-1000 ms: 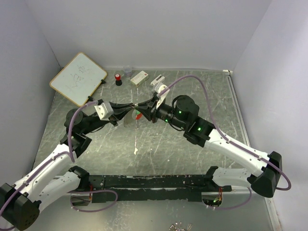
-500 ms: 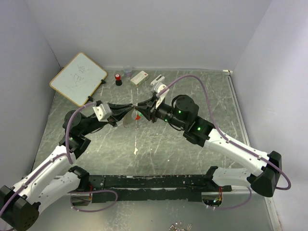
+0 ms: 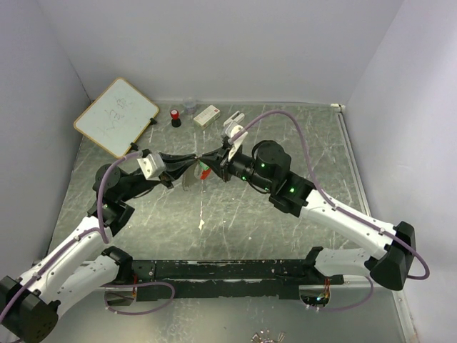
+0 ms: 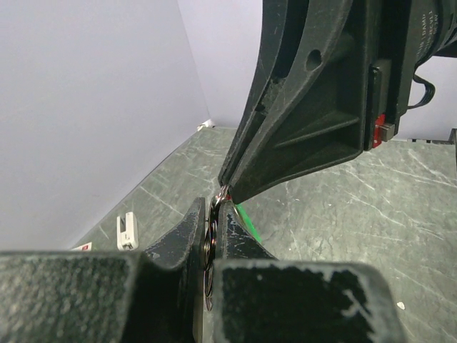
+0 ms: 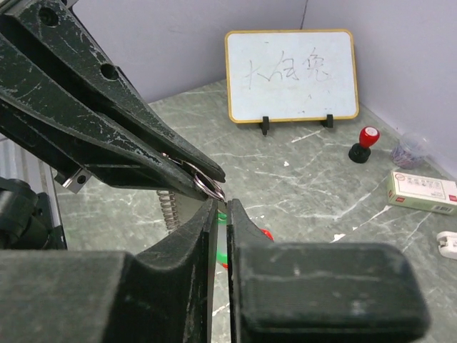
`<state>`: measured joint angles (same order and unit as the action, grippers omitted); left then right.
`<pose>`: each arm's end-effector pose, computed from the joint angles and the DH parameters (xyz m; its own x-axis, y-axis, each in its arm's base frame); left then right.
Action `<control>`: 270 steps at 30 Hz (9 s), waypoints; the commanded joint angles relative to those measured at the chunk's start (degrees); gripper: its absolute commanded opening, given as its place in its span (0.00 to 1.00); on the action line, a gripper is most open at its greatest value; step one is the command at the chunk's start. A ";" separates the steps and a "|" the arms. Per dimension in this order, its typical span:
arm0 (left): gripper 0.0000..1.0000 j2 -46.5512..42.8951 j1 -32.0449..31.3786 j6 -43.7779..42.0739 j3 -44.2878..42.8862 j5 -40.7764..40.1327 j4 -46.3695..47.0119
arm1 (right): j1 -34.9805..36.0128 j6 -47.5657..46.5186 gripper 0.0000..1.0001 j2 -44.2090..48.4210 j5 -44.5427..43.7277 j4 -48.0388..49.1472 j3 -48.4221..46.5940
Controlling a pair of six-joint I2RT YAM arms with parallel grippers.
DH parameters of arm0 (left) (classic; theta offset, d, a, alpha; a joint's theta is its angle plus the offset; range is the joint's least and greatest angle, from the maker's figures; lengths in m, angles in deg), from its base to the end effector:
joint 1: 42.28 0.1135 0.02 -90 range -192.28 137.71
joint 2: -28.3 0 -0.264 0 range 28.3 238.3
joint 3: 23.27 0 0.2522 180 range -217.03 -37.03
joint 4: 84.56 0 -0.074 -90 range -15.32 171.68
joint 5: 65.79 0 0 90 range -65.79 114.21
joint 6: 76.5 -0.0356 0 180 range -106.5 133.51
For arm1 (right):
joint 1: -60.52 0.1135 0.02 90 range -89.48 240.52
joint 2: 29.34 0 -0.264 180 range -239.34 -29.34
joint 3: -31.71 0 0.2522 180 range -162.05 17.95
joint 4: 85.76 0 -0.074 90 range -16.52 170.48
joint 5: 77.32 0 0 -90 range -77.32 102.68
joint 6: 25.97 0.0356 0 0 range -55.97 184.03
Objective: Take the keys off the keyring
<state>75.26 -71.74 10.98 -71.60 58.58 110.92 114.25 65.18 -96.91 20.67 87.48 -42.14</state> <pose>0.1563 -0.1114 0.3424 0.2907 -0.1225 -0.9489 0.8644 0.4588 0.2056 0.1612 0.2280 0.3842 -0.0226 0.0028 -0.9997 -0.8804 0.4738 0.0212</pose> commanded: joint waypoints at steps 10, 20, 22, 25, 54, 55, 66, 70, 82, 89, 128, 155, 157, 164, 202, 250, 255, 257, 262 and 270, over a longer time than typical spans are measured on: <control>0.07 -0.05 -0.34 -0.99 -0.39 0.17 0.55 | 1.46 -1.77 0.00 -0.65 -3.33 -1.28 -3.71; 0.07 0.86 -0.40 -1.25 -0.17 -0.20 0.38 | 1.72 -3.16 0.00 1.49 -4.47 -1.12 -4.72; 0.07 0.93 -0.41 -1.33 -0.08 -0.42 0.26 | 1.87 -3.33 0.00 2.00 -4.81 -1.16 -5.19; 0.07 1.09 -0.43 -1.47 -0.13 -0.79 -0.32 | 1.90 -4.05 0.00 3.08 -5.32 -1.45 -5.69; 0.07 -1.70 -0.51 0.80 1.00 0.79 8.41 | 2.34 -4.30 0.18 3.78 -5.61 -6.57 -5.25; 0.07 -1.94 -0.51 0.77 0.92 0.71 8.39 | 2.37 -4.05 0.20 3.87 -5.65 -6.49 -4.83; 0.07 -2.06 -0.52 1.56 1.17 0.26 9.88 | 2.43 -0.22 0.30 5.21 -2.59 -2.62 0.92; 0.07 -2.09 -0.52 1.77 1.32 0.35 10.09 | 2.43 0.50 0.32 5.50 -2.31 -1.43 1.95; 0.07 -2.51 -0.52 1.94 1.52 -0.08 10.38 | 2.45 2.15 0.38 3.43 -1.50 0.90 2.37; 0.07 -3.01 -0.51 1.66 1.35 -0.39 10.64 | 2.42 3.16 0.35 3.12 -1.05 0.80 2.37; 0.07 -2.99 -0.52 2.11 1.69 -0.17 10.19 | 2.40 4.32 0.30 0.04 1.32 7.03 1.21; 0.07 -1.53 -0.51 0.06 2.63 -4.93 7.04 | 4.04 1.75 0.00 5.12 -7.45 -2.28 -2.10; 0.07 -1.13 -0.52 -0.22 2.53 -5.49 6.07 | 4.32 1.18 0.00 5.99 -8.67 -3.68 -2.76; 0.14 -1.13 -0.53 1.11 4.21 -4.75 9.01 | 4.63 -1.12 0.00 6.38 -11.92 -7.61 -5.96; 0.30 5.84 -0.51 9.79 3.53 2.91 28.01 | 5.45 -2.47 0.00 6.12 -13.19 -8.81 -7.36; 0.33 14.11 -0.60 13.99 1.07 5.17 40.51 | 5.98 -1.33 0.00 5.86 -10.47 -7.91 -6.62; 0.27 15.14 -0.60 14.90 0.84 5.53 42.01 | 6.05 -1.17 0.00 5.47 -9.87 -7.80 -6.76; 0.25 15.55 -0.58 15.15 0.68 5.51 42.59 | 6.04 -1.10 0.00 5.31 -9.62 -7.88 -6.70; 0.25 16.71 -0.60 15.42 -0.50 6.71 43.07 | 6.12 -0.97 0.00 5.18 -9.36 -7.80 -6.54; 0.07 17.69 -0.85 16.47 -0.68 6.88 44.99 | 6.25 -0.89 0.00 4.89 -9.34 -7.53 -6.31</control>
<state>92.35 -72.50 26.46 -70.48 64.76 151.75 120.07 64.00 -92.02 10.68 77.54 -47.65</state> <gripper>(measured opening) 0.126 0.025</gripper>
